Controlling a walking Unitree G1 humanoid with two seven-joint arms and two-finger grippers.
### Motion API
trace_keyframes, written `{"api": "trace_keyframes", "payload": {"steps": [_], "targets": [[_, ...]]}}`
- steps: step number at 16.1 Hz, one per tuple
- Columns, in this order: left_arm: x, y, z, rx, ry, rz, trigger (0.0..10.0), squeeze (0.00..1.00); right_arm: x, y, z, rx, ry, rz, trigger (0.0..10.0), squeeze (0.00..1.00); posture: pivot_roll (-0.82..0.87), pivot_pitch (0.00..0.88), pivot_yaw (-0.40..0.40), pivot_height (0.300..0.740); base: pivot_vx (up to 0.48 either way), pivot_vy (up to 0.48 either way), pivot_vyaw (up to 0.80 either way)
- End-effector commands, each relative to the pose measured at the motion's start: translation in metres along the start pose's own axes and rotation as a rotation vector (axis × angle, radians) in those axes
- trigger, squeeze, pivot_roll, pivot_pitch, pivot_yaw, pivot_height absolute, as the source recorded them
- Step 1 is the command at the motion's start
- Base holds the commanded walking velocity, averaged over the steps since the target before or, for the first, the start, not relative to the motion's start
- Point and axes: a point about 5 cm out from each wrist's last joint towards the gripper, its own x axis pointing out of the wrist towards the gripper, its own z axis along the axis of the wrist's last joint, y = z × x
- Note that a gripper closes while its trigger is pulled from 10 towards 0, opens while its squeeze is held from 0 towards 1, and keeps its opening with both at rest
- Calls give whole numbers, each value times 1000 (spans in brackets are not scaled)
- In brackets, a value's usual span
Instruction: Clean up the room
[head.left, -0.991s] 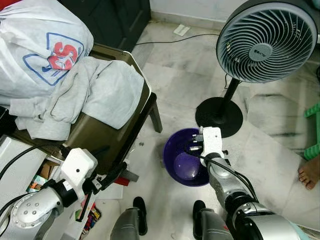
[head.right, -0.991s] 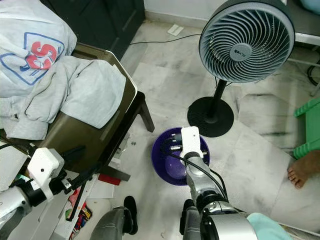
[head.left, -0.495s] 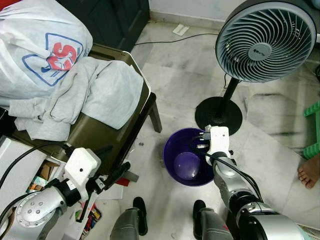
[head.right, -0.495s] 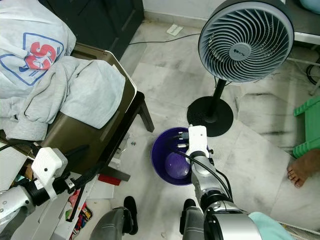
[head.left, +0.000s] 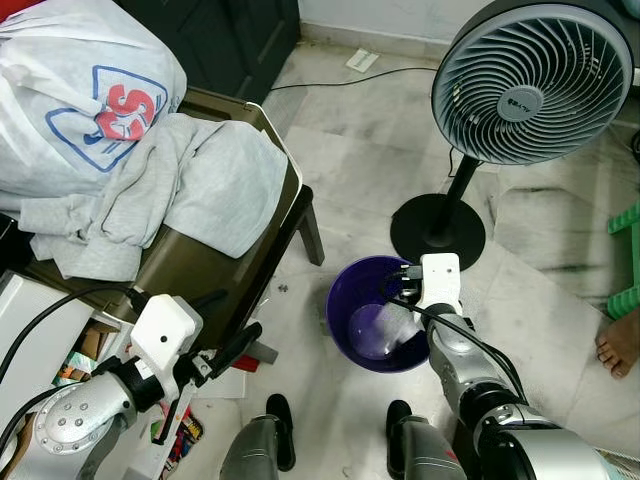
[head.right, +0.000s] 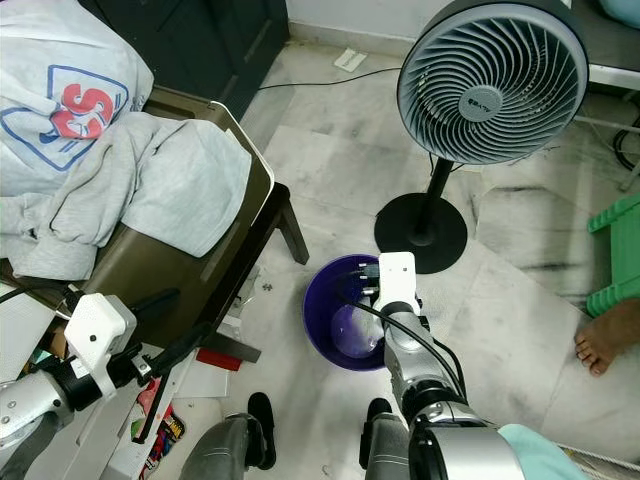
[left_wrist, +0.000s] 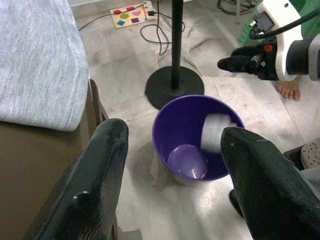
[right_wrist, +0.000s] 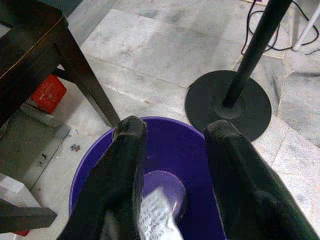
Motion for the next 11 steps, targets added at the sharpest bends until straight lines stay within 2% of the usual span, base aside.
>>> {"api": "trace_keyframes", "payload": {"steps": [1, 5, 6, 8, 11], "targets": [[-1, -1, -7, -21, 28, 8, 10000, 0, -4, 2, -9, 10, 29, 6, 10000, 1000, 117, 381, 120, 740, 0, 0, 0], [2, -2, -8, -25, 20, 15, 10000, 0, -5, -6, -9, -2, 20, -6, 10000, 1000, 108, 373, 110, 740, 0, 0, 0], [4, -2, -8, -27, 13, 17, 10000, 0, -5, -12, -8, 3, 4, -17, 10000, 1000, 84, 349, 94, 740, 0, 0, 0], [10, -2, -9, -39, -7, 18, 10000, 0, -6, -23, -4, 2, -37, -24, 10000, 1000, 35, 313, 75, 740, 0, 0, 0], [22, 3, -9, -38, -50, 51, 10000, 0, -14, -29, 1, -62, -134, 32, 10000, 1000, -19, 281, 62, 740, 0, 0, 0]]}}
